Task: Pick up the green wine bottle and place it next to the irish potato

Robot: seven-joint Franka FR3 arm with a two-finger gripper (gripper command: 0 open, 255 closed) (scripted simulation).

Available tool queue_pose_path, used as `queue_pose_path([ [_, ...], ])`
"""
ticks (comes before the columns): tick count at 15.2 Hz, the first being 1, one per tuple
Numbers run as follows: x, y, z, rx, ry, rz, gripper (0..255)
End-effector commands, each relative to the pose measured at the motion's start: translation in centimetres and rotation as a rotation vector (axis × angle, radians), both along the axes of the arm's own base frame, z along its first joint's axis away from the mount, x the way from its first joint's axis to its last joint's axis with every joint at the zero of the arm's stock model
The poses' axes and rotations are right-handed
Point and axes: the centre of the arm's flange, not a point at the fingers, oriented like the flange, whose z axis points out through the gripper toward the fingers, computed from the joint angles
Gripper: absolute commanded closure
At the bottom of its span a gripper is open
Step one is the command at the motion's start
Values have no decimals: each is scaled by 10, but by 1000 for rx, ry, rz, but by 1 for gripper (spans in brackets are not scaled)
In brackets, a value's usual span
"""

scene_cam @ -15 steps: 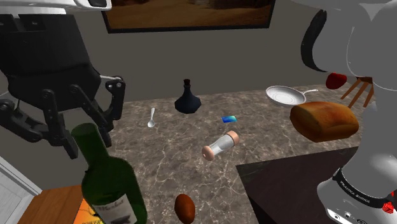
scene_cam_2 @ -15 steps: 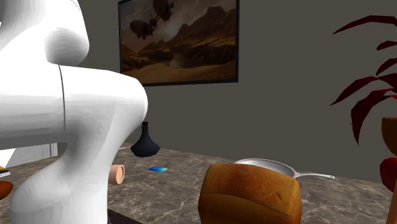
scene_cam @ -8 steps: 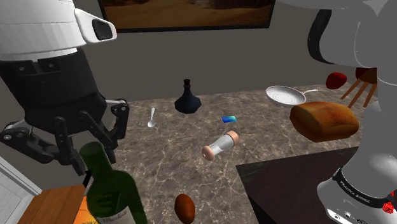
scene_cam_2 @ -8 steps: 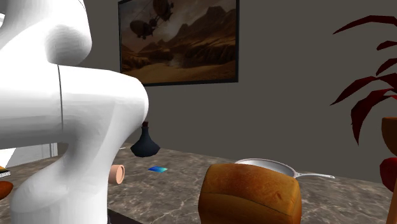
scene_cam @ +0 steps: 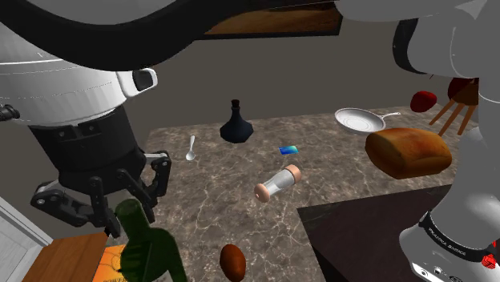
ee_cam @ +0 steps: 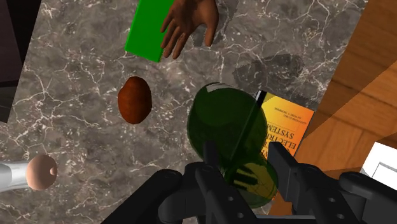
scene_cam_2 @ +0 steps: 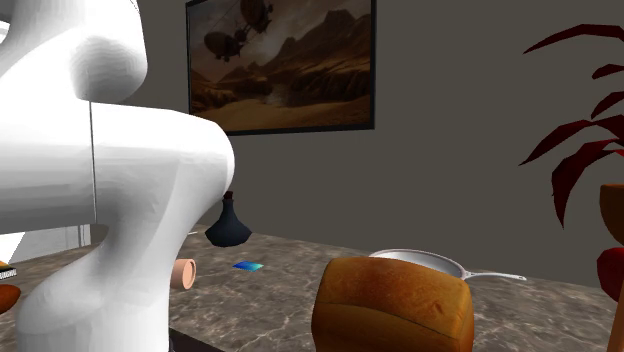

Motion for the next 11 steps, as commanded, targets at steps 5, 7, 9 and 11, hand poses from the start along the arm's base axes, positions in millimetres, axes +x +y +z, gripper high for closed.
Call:
queue_pose_path([
  [5,-1,0,-31,1,-1,0,255],
  [7,-1,0,-37,1,-1,0,255],
  [9,-1,0,-37,1,-1,0,255],
  [11,-1,0,-37,1,-1,0,255],
])
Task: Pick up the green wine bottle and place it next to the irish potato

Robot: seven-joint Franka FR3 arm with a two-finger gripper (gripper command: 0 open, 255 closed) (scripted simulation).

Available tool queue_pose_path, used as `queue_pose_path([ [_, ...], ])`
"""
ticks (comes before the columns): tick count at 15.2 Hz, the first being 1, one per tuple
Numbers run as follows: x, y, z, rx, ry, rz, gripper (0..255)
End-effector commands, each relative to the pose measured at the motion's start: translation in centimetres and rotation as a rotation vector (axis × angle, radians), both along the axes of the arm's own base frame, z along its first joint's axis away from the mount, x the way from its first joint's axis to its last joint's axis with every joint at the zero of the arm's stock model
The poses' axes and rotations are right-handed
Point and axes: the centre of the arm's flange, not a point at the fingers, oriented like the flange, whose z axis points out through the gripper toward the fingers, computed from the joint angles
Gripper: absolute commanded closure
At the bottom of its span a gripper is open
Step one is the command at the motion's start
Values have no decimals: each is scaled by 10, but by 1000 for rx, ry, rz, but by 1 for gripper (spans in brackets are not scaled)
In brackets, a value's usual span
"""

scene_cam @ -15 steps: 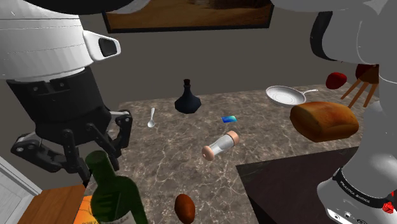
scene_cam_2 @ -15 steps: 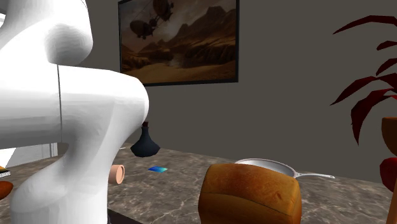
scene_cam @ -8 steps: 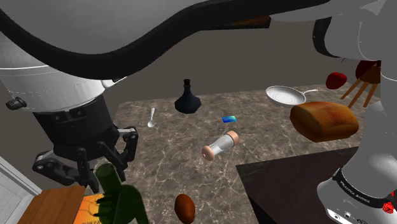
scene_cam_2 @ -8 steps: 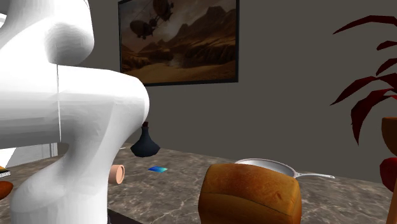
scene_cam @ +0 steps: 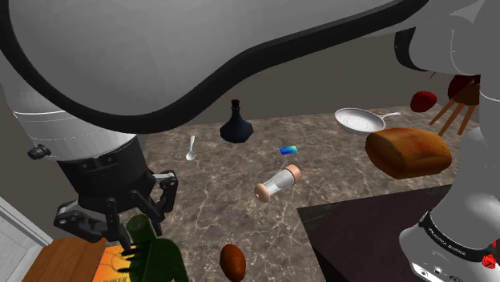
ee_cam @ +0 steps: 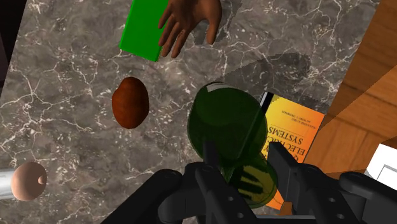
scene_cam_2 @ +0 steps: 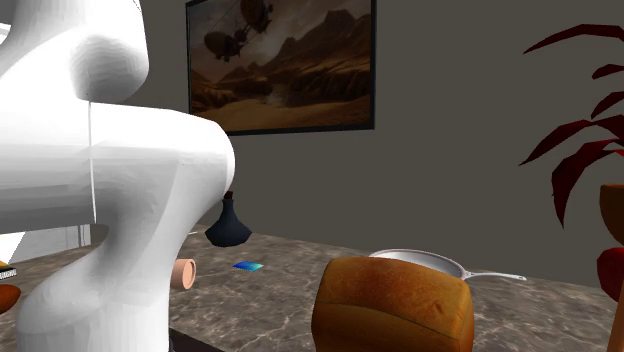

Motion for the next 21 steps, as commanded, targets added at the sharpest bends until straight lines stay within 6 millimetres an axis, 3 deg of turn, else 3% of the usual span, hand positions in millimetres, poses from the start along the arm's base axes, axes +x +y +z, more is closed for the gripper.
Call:
queue_pose_path([
  [1,0,0,0,1,0,0,255],
  [3,0,0,0,1,0,0,255],
  [4,0,0,0,1,0,0,0],
  [9,0,0,0,1,0,0,0],
  [13,5,-3,50,1,0,0,0],
  [21,5,-3,50,1,0,0,0],
])
